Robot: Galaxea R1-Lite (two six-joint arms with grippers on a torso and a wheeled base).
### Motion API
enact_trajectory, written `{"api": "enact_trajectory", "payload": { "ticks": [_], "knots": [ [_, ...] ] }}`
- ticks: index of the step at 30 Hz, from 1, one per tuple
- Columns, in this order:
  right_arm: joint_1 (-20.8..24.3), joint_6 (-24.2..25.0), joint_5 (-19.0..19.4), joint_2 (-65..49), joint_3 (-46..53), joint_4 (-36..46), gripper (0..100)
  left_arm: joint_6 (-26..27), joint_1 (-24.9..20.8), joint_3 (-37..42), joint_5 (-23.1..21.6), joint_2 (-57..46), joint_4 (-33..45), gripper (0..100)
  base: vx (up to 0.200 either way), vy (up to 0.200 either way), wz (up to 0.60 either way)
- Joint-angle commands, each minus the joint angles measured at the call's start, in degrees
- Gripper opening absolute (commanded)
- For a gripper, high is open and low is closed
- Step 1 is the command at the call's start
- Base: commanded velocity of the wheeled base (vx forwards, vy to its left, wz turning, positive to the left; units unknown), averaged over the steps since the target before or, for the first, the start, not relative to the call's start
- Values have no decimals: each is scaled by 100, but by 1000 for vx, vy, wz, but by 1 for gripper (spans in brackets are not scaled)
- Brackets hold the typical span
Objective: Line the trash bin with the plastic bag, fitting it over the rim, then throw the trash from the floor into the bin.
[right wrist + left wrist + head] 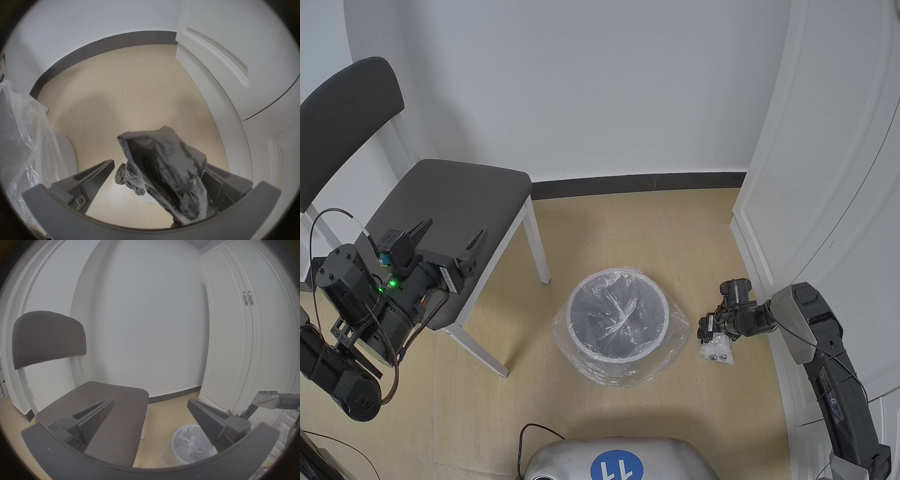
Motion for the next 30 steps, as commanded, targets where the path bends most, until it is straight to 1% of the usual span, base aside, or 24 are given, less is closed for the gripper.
{"api": "enact_trajectory", "payload": {
  "ticks": [1, 7, 9, 10, 13, 14, 27, 28, 30],
  "knots": [
    [12, 56, -12, 116, 4, -15, 100, 4, -18, 25, 8, 34, -3, 100, 0, 0, 0],
    [12, 83, -30, 116, 4, 47, 100, 4, -71, 42, 8, 25, -3, 100, 0, 0, 0],
    [12, 91, -30, 125, 4, 143, 100, 4, -80, 69, 8, 16, -3, 100, 0, 0, 0],
    [12, 91, -30, 133, 4, 328, 100, 4, -80, 86, 8, 7, -3, 100, 0, 0, 0],
    [12, 91, -30, 133, 4, 328, 100, 4, -80, 86, 8, 7, -3, 100, 0, 0, 0],
    [12, 83, -30, 133, 4, 592, 100, 4, -106, 104, 8, -1, -3, 100, 0, 0, 0],
    [3, 91, -21, 133, 4, 600, 100, 4, -123, 121, 8, 25, -3, 100, 0, 0, 0],
    [3, 91, -21, 133, 4, 600, 0, 4, -123, 121, 8, 25, -3, 100, 0, 0, 0],
    [3, 83, -21, 133, 4, 600, 0, 4, -123, 121, 8, 16, -3, 100, 0, 0, 0]
  ]
}}
